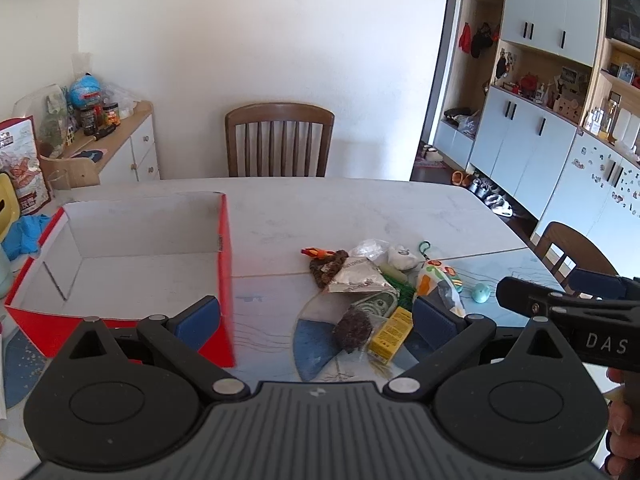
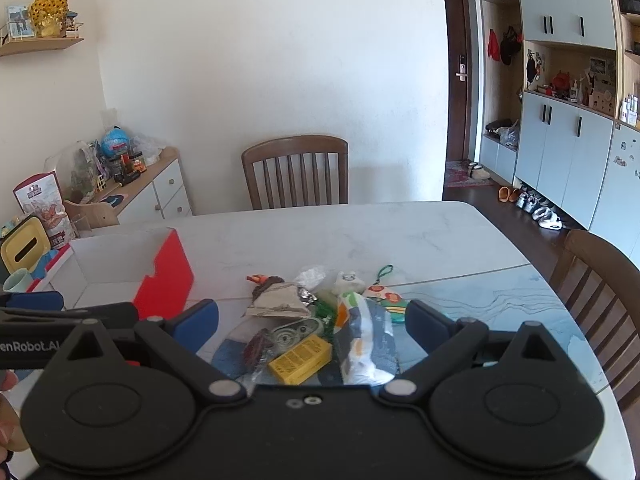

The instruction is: Organize objects

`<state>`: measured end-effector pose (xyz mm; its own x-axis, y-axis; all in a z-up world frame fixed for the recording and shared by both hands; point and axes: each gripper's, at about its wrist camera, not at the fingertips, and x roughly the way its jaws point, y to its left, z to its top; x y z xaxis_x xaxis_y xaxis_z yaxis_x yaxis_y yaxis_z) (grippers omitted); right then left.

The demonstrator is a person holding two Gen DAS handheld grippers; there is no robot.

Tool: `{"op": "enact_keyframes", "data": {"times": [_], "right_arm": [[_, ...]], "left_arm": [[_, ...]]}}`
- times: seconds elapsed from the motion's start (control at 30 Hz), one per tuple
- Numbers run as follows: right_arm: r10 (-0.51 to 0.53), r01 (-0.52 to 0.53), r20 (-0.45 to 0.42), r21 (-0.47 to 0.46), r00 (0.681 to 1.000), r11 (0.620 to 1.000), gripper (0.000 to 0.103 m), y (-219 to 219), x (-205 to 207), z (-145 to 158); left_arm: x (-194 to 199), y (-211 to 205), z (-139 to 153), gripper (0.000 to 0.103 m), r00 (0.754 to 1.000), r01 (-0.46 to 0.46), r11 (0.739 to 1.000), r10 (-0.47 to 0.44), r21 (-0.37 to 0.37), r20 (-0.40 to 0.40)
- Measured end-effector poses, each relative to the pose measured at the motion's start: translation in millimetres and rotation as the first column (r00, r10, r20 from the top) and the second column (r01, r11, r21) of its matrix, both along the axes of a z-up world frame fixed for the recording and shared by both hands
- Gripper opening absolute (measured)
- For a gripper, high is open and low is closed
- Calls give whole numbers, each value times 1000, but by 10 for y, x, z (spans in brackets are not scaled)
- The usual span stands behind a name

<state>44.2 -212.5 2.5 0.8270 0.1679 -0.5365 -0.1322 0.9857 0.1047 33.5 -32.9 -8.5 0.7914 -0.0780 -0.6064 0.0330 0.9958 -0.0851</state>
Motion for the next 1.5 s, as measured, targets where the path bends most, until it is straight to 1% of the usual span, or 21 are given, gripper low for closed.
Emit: {"op": "enact_keyframes", "data": {"times": [0.17, 0.3, 0.43, 0.5, 0.57, 0.67, 0.93, 1.0, 1.13, 1.2, 1.3, 1.47, 1.5], "right_arm": [[4, -4, -18, 6, 1000, 1000, 97, -157, 130, -73], [9, -10, -42, -1, 999, 1000, 94, -254, 238, -154], [20, -22, -64, -25, 998, 999, 93, -320, 366, -260], [30, -33, -82, -41, 996, 999, 91, -369, 444, -340], [34, -40, -99, -52, 995, 998, 90, -418, 526, -417], [43, -50, -132, -48, 990, 998, 85, -506, 626, -525], [86, -97, -194, -49, 977, 994, 82, -584, 831, -744], [99, -111, -210, -48, 973, 993, 82, -592, 886, -784], [119, -134, -225, -53, 967, 990, 81, -604, 972, -853], [131, -147, -235, -52, 963, 988, 78, -611, 1015, -889], [149, -167, -245, -56, 958, 984, 77, -597, 1065, -936], [172, -193, -260, -57, 950, 980, 75, -559, 1151, -994], [172, -193, -262, -57, 950, 980, 75, -549, 1174, -1004]], "left_arm": [[88, -131, -71, 103, 1000, 7, 1000, -7, 13, -16], [172, -224, -166, 103, 999, 33, 999, -32, 18, -32], [270, -339, -320, 103, 996, 64, 998, -63, 27, -56], [343, -411, -409, 103, 993, 87, 996, -84, 33, -78], [402, -484, -499, 103, 991, 105, 994, -102, 34, -88], [478, -616, -630, 103, 986, 140, 989, -134, 47, -103], [704, -882, -953, 102, 972, 211, 970, -195, 124, -129], [774, -887, -1022, 102, 972, 206, 969, -186, 133, -147], [900, -775, -1064, 102, 977, 158, 981, -140, 111, -159], [970, -707, -1073, 102, 980, 131, 986, -114, 99, -166], [1087, -638, -1116, 102, 981, 97, 990, -79, 99, -175], [1256, -571, -1269, 101, 975, 104, 989, -81, 101, -208], [1292, -546, -1303, 100, 972, 101, 991, -79, 91, -220]]}}
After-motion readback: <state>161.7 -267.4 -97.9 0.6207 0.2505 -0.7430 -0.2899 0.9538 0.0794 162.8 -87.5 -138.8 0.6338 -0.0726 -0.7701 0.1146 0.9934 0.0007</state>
